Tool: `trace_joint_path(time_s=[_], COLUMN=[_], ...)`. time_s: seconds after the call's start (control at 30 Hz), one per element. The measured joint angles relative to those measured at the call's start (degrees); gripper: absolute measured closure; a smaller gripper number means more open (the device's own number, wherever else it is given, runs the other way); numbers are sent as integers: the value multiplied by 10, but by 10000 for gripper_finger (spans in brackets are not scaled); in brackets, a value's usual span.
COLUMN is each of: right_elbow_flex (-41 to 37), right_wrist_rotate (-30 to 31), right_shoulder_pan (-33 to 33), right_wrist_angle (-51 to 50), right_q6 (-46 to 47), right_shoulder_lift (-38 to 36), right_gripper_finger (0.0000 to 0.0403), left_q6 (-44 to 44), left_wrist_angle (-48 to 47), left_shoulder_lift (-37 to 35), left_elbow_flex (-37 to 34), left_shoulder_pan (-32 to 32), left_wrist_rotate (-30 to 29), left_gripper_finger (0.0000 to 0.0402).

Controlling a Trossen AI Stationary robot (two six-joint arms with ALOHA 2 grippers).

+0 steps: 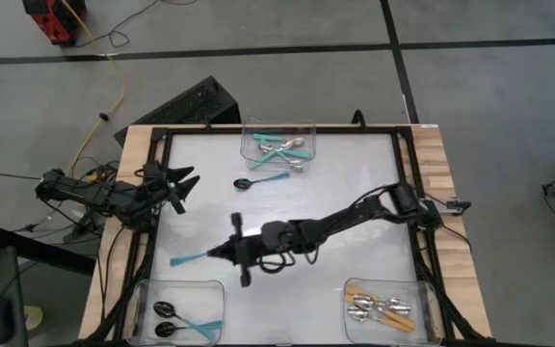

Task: Sort silverware by color (type)
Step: Put the right black spoon into the bottom left transparent bin

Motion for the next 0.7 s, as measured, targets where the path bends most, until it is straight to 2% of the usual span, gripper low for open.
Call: trace_joint_path(time_s=[0.23,0.5,0.7], right_elbow_flex=[76,88,89], right_wrist_rotate=[-52,-93,-97], right_shoulder_pan=[-1,6,21], right_wrist_angle=[-56,-47,-40], right_q6=[2,17,16], right_shoulder_lift=[29,30,29], right_gripper_finger=[365,365,365], left_q6=[-1,-4,-8], left_wrist_angle=[0,1,2], left_shoulder_lift=[0,0,0], left_elbow_flex=[0,0,0], left_shoulder_pan=[0,0,0], left_wrist_rotate=[-2,-3,-4], left_gripper_finger=[212,212,212])
